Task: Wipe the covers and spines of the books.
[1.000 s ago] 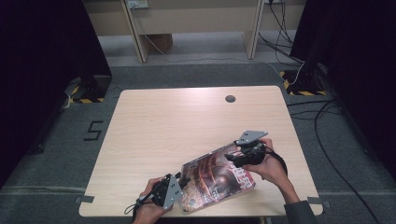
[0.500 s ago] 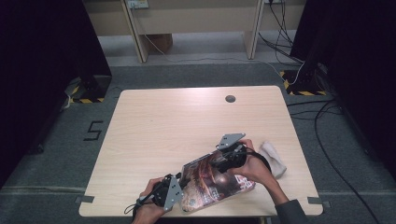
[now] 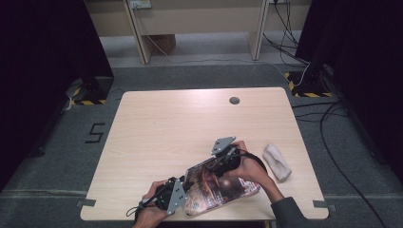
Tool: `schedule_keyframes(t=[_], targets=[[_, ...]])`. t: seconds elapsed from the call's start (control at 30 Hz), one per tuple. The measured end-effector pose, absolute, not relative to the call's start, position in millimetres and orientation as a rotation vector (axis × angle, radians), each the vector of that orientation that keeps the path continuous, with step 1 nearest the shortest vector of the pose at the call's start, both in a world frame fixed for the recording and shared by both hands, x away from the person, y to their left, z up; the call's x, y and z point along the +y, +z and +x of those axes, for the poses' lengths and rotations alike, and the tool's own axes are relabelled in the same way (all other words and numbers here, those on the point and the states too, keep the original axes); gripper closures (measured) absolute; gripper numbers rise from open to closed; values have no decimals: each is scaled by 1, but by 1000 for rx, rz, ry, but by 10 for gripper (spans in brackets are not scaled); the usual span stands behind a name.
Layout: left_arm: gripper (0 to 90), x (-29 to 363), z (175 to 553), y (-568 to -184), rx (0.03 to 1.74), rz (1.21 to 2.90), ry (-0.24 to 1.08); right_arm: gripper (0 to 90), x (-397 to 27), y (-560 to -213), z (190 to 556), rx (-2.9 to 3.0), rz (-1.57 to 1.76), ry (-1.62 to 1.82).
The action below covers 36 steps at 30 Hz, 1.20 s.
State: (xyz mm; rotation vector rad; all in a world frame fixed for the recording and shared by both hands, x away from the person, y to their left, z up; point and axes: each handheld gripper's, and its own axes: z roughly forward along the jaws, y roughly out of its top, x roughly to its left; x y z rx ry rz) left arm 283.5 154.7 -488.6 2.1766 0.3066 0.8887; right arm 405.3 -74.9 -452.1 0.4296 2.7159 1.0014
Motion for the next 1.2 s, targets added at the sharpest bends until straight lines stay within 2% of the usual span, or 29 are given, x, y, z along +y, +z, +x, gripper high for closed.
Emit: schedule_keyframes(t=[0.23,0.3,0.37,0.43,0.67,0.83,0.9,0.93,1.2], targets=[[734,158,294,-486,350,2182,901,449,-91,-445,403,2737,396,1027],[744,161,300,-485,381,2177,900,527,-98,-442,401,2777,375,1038],[744,163,302,-485,389,2174,894,531,-99,-442,400,2787,359,1036],[744,163,305,-484,404,2166,889,573,-100,-441,399,2806,351,1026],[742,163,310,-482,395,2166,896,602,-94,-442,400,2821,298,953],[731,165,315,-477,376,2158,882,699,-84,-443,396,2795,179,888],[727,166,317,-477,380,2159,875,712,-84,-442,395,2794,181,871],[712,168,320,-477,392,2153,862,765,-83,-440,392,2780,163,851],[679,170,325,-480,453,2136,816,805,-76,-435,380,2753,139,743]])
